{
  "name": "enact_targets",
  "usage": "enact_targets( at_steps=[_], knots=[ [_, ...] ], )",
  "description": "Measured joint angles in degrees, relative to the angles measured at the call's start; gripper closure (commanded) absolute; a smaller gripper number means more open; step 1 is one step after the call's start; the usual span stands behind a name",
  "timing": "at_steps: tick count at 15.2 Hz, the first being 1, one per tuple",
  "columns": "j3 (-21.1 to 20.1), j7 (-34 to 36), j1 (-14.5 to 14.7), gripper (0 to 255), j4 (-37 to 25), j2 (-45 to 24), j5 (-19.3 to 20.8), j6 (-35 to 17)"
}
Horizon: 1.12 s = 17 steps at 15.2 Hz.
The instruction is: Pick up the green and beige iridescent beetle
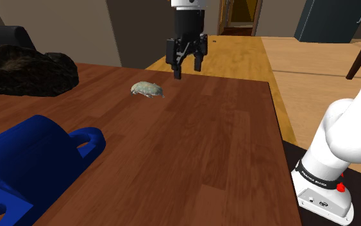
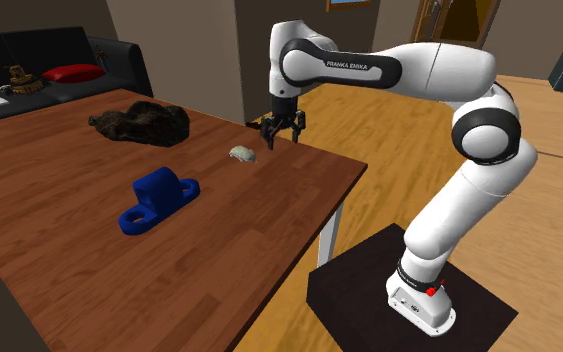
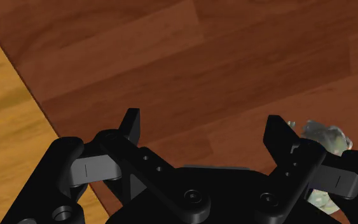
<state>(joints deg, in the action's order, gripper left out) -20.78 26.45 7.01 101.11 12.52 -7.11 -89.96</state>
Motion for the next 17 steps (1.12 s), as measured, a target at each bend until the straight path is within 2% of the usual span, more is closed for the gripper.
enact_targets(
  at_steps=[4,9,11,17],
  knots=[
    [-3.8,5.3,1.7,0,-8.3,-7.6,2.8,0.2],
    [-7.4,11.4,5.1,0,-21.3,-18.2,8.3,2.7],
    [-7.6,12.0,5.6,0,-21.4,-19.1,8.9,2.0],
    [-7.5,11.8,5.3,0,-15.3,-17.9,8.3,-3.1]
  ],
)
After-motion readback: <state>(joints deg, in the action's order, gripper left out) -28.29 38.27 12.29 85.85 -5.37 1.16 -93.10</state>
